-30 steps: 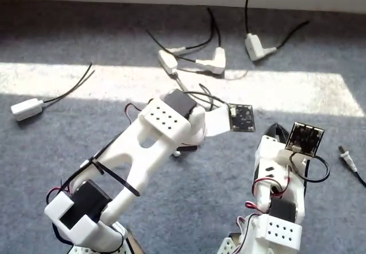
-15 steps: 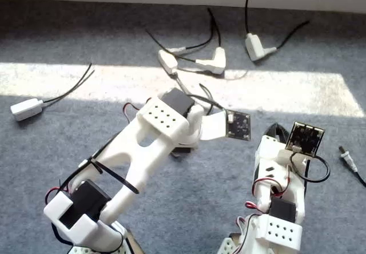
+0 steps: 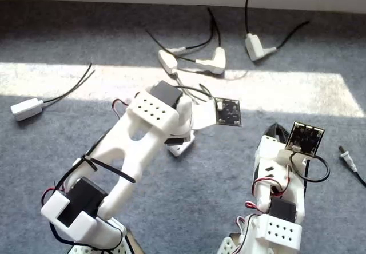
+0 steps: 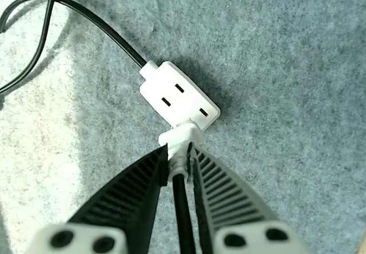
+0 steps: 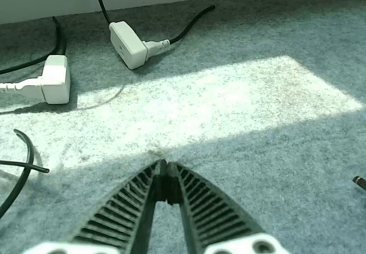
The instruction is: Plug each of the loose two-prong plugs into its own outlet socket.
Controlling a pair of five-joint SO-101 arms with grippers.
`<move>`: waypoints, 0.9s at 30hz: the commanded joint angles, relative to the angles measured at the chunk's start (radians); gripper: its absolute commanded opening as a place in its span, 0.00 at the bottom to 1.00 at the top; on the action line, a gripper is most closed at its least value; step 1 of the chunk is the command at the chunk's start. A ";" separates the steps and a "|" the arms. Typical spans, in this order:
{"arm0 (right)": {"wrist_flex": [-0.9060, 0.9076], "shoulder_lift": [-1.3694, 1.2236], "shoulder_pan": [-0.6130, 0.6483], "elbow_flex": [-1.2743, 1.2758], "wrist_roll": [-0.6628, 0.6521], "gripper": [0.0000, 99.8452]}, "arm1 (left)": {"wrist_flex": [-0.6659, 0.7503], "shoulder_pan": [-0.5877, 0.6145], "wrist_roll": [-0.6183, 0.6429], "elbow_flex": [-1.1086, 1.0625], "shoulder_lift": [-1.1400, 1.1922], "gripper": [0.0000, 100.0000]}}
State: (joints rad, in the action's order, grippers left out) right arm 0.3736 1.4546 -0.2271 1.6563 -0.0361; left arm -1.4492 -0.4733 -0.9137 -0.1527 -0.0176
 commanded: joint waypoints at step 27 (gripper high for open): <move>-0.025 0.008 0.007 0.091 -0.006 0.01 | 0.021 -0.084 0.269 0.050 -0.007 0.01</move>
State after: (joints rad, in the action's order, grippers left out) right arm 0.3721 1.4546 -0.2271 1.6563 -0.0361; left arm -1.4385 -0.5378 -0.7142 -0.1481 -0.0192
